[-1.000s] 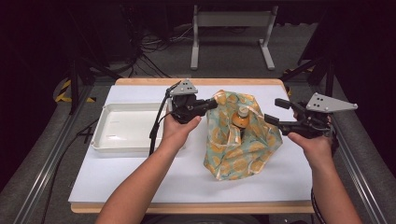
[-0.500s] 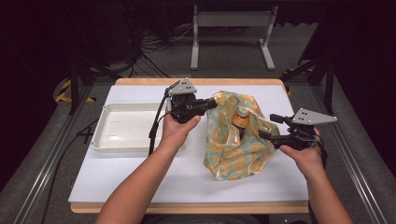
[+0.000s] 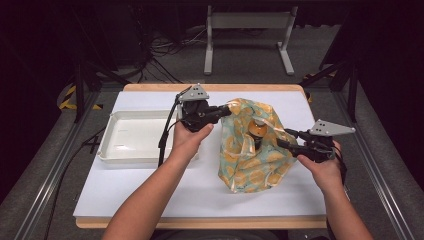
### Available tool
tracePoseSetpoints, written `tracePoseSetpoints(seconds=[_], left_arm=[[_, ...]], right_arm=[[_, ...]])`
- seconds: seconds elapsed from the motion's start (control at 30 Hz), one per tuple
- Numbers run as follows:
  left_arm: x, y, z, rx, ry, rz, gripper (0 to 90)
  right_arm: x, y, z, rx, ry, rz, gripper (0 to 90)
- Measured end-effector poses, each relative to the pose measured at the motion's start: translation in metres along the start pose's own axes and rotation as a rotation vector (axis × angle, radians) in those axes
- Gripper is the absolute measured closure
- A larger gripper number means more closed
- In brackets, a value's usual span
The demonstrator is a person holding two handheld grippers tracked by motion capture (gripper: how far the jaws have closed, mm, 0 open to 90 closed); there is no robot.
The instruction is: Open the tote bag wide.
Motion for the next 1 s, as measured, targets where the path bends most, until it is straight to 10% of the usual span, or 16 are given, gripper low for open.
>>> tracePoseSetpoints(seconds=[0.23, 1.0], left_arm=[[0.0, -0.001, -0.001, -0.002, 0.0, 0.0, 88.9], [-0.016, -0.034, -0.01, -0.073, -0.041, 0.039, 88.7]], right_arm=[[-0.007, 0.004, 0.016, 0.012, 0.042, 0.009, 87.0], [-0.042, 0.022, 0.043, 0.037, 0.075, -0.01, 88.9]])
Point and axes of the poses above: each handheld gripper's, and its own axes: z roughly backward along the jaws, x roughly out of its underside, y roughly to its right, the point moved 8 cm from there along -z, roughly forward along the jaws, and after that the axes turned 15 degrees about -y, right-handed, at the moved point
